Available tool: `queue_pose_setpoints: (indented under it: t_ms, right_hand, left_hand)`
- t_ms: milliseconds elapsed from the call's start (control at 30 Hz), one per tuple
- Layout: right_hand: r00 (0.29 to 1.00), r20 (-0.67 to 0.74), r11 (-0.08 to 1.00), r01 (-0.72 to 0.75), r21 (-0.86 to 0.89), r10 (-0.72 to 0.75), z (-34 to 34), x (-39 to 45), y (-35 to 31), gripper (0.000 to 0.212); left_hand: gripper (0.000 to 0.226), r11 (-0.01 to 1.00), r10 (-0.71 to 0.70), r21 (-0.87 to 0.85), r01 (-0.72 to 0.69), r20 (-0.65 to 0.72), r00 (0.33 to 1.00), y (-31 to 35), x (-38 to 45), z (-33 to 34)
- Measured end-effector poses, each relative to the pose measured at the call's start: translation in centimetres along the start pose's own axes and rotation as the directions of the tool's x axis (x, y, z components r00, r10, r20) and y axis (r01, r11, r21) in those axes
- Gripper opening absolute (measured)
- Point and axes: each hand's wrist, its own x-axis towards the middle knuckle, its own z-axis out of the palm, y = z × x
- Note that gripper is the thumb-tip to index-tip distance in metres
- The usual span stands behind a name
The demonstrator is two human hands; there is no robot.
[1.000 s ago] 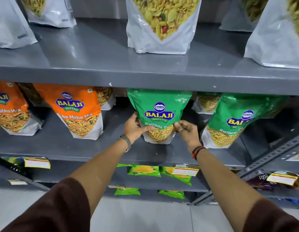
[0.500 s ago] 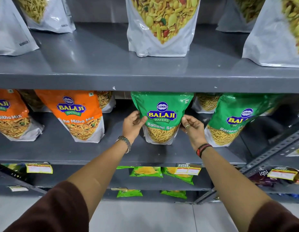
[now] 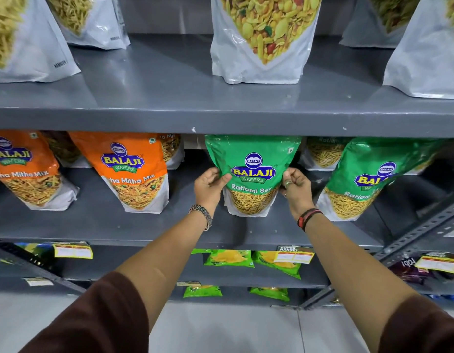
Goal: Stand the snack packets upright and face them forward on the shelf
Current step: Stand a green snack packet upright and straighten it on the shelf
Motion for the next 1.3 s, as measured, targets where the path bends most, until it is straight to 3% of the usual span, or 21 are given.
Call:
queue_pose_setpoints:
  t_ms: [267, 367, 433, 500, 600, 667, 767, 900, 1000, 1100, 1300]
  right_hand:
    - [1.000, -0.020, 1.000, -0.011, 0.000, 0.011, 0.1, -0.7, -0.2, 0.018]
    - [0.998, -0.041, 0.998, -0.051, 0.023, 0.052, -1.9, -1.7, 0.2, 0.015]
    - [0.994, -0.056, 0.995, -0.094, 0.022, 0.095, -4.3, -2.6, 0.6, 0.025]
    - [0.987, -0.090, 0.991, -0.130, 0.004, 0.130, -7.0, -3.7, 1.5, 0.019]
    - [0.954, -0.225, 0.978, -0.207, -0.013, 0.199, -11.3, -5.5, 3.7, 0.009]
    - [0.924, -0.315, 0.973, -0.233, -0.008, 0.218, -15.0, -5.9, 4.2, 0.015]
    - [0.899, -0.377, 0.970, -0.243, -0.003, 0.224, -19.3, -4.1, 3.5, 0.008]
    - [0.928, -0.310, 0.976, -0.216, 0.011, 0.208, -22.2, -0.7, 0.4, 0.020]
    - [0.944, -0.262, 0.973, -0.222, -0.057, 0.200, -22.2, 1.4, -1.5, 0.042]
    - [0.945, -0.257, 0.978, -0.209, 0.005, 0.203, -22.0, 2.5, -3.1, 0.033]
    - [0.944, -0.260, 0.975, -0.219, -0.028, 0.204, -22.0, 1.8, -4.0, 0.040]
  left_hand:
    - [0.044, 1.000, -0.031, 0.004, 0.031, -0.007, 1.000, 0.1, -0.3, -0.7]
    - [0.051, 0.992, -0.090, 0.081, 0.096, -0.073, 0.993, -1.3, -2.0, -0.8]
    - [0.047, 0.973, -0.148, 0.152, 0.171, -0.153, 0.977, -2.9, -3.4, -0.5]
    - [0.030, 0.959, -0.195, 0.171, 0.226, -0.182, 0.964, -4.4, -5.0, 0.2]
    - [0.016, 0.944, -0.227, 0.218, 0.249, -0.120, 0.966, -6.4, -7.4, 2.9]
    - [0.021, 0.940, -0.241, 0.228, 0.255, -0.090, 0.966, -7.5, -8.9, 6.0]
    - [0.024, 0.947, -0.230, 0.226, 0.230, -0.027, 0.973, -8.0, -9.8, 11.3]
    - [0.039, 0.969, -0.137, 0.217, 0.119, 0.069, 0.988, -5.7, -10.0, 18.3]
    - [0.051, 0.969, -0.152, 0.213, 0.122, 0.131, 0.980, -3.8, -9.7, 21.7]
    - [0.056, 0.958, -0.160, 0.253, 0.133, 0.092, 0.983, -3.0, -9.2, 23.4]
    - [0.030, 0.958, -0.166, 0.239, 0.158, 0.014, 0.986, -1.8, -9.1, 24.4]
